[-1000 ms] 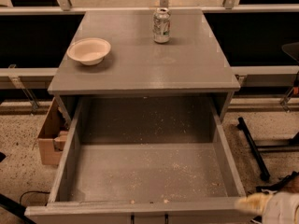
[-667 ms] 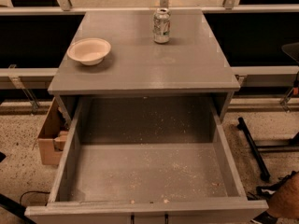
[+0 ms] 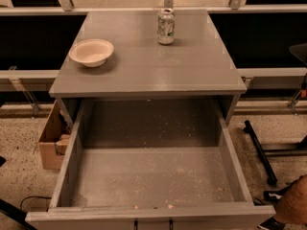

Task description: Close top drawer

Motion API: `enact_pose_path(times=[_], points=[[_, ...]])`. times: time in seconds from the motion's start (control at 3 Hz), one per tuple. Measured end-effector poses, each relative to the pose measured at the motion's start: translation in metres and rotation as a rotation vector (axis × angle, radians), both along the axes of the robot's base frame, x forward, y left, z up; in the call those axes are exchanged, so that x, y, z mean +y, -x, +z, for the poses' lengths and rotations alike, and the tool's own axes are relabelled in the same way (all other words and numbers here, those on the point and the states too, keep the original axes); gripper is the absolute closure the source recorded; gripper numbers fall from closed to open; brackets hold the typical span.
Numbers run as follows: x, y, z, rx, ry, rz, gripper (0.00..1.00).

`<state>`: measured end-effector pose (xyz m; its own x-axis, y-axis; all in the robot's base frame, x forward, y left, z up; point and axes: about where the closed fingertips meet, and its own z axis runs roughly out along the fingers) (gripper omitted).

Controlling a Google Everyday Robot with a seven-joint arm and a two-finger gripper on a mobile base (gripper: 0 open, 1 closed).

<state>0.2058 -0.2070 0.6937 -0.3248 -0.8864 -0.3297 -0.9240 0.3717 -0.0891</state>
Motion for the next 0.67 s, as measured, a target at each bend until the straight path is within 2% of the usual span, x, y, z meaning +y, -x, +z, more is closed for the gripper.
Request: enact_pose_path(times=[0.33, 0.67], points=[[0.032, 0.001, -0.03, 0.034, -0.085, 0.024, 1.0], [0.089, -0.015, -0.078, 0.069, -0.231, 0.075, 1.0]])
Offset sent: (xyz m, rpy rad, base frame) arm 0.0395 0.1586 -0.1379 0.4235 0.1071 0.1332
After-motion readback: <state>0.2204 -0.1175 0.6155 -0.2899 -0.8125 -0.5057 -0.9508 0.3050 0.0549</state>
